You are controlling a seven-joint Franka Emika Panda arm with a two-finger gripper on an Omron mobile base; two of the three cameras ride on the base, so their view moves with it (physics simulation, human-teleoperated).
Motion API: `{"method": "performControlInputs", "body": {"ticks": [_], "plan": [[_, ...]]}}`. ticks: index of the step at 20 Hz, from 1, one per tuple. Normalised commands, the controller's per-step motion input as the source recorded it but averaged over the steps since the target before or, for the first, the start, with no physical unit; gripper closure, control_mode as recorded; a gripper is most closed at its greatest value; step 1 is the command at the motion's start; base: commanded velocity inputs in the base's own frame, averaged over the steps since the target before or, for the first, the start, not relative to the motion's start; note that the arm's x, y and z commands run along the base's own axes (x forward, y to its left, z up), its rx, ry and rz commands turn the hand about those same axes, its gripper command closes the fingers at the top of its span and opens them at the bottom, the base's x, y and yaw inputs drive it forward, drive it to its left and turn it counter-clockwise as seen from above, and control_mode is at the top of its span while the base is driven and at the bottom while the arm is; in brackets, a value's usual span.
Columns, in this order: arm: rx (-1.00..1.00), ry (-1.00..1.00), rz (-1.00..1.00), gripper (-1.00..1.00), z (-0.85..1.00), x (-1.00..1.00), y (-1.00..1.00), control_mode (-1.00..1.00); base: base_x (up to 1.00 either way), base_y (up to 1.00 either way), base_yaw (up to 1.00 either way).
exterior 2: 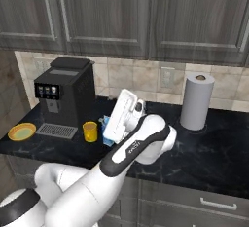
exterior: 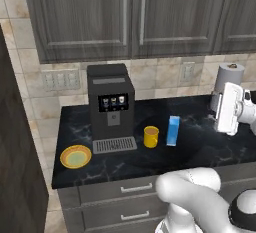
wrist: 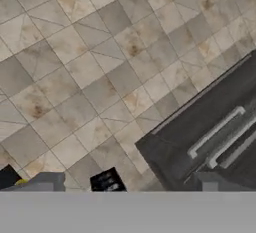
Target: Take a sugar cube from the saucer and place it inside the coffee. Then, grab milk from the fridge and place it next to the coffee on the counter to sweeten the coffee.
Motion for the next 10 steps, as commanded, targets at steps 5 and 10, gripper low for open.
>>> {"method": "performControlInputs", "body": {"ticks": [5, 10], "plan": [[-0.25, -1.0, 0.01, -1.0, 0.05, -1.0, 0.31, -1.0, 0.0, 0.0, 0.0], [-0.09, -0.4, 0.0, -1.0, 0.1, -0.45, 0.13, -1.0, 0.0, 0.0, 0.0]]}}
